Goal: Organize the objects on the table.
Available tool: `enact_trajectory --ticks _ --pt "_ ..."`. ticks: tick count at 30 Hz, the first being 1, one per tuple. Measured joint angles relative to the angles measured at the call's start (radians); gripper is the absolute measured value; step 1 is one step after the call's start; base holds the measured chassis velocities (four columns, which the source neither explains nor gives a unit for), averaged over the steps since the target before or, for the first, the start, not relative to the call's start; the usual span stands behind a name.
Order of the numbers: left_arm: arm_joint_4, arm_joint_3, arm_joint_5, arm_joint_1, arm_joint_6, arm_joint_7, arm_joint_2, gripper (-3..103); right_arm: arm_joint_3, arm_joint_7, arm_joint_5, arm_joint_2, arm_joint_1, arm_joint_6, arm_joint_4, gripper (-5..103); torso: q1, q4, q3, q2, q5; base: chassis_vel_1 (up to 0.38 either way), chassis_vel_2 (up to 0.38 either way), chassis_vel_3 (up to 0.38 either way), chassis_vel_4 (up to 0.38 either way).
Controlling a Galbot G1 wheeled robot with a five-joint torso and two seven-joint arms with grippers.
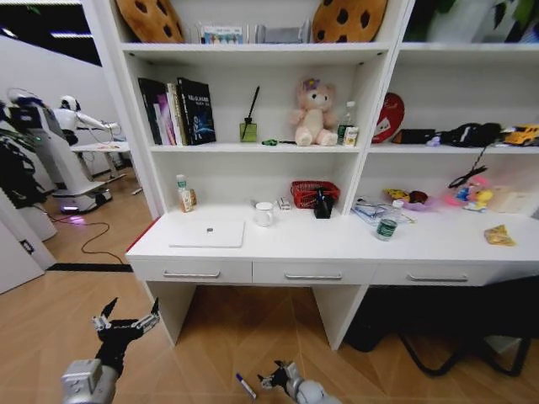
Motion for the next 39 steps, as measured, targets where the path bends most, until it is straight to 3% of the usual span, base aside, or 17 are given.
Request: enact_trajectory --ticks 7,14,29,39 --pt "0.0 0.0 0.0 0.0 0.0 0.0 0.0 100 -0.055 -0.068 -0.004 0.007 -0.028 -0.003 0.028 100 -0.012 0.0001 -0.017 -0.028 0.0 -0.059 0.066 0.036 -0.05" --pt "0.0 0.0 0.0 0.0 0.0 0.0 0.0 100 -0.086 -0.074 0.005 0.014 -0.035 -0.031 0.028 100 -0.017 0.0001 -0.023 -0.037 0.0 0.052 -0.071 -0.056 0.048" --pt "0.0 0.0 0.0 0.0 0.0 0.0 0.0 100 -0.063 -0.053 -0.009 0.144 0.069 -0.056 -0.207 100 -0.045 0.0001 -0.059 -0.103 0.0001 0.0 0.0 0.0 0.0" --pt "0.0 0.0 0.0 0.0 0.0 0.0 0.0 100 -0.044 0.012 -0.032 0.15 0.119 -0.089 -0.309 100 -0.062 0.0 -0.085 -0.146 -0.0003 0.0 0.0 0.0 0.0"
